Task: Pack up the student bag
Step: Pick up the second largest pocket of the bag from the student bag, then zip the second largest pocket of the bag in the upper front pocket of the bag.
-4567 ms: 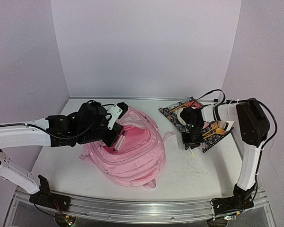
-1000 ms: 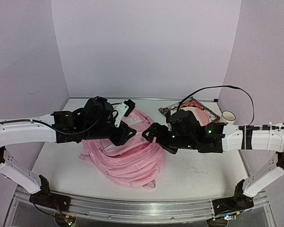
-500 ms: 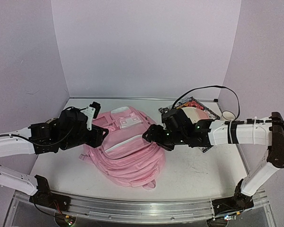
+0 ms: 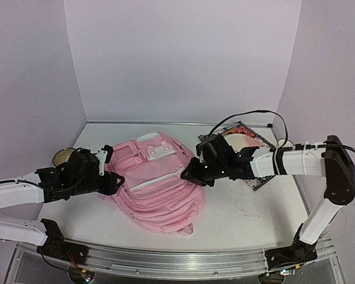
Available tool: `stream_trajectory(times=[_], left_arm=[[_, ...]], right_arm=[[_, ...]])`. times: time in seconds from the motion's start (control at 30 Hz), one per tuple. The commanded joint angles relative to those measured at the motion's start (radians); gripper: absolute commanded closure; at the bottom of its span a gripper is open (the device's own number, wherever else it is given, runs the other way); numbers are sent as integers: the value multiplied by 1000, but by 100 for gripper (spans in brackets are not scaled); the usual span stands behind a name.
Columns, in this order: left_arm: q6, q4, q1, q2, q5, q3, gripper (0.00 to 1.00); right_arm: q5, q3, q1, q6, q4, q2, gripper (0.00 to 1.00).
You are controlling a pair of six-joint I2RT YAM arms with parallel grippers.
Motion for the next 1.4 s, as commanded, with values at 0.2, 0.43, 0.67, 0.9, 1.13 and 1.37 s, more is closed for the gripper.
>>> stream_trajectory(times=[0.2,0.43,0.67,0.9,1.13,1.37], left_arm=[[17,104,6,-16,107,-14,50],[114,140,6,43,195,1,52],[183,270,6,77,368,-47,51],[257,387,6,95,388,-86,48],[335,428,6,179,347,-63,48],[338,429,5,265,378,-48,50]], right_arm=[[-113,57,-109,-91,31,31,95],[-171,97,-174,-186,12,35,97],[-234,139,-235,-253,-8,66,99],[-281,167,-245,-291,-28,101,100],[-305,170,-244,-299,-31,110,100],[-320,166,-244,-313,-30,115,100]])
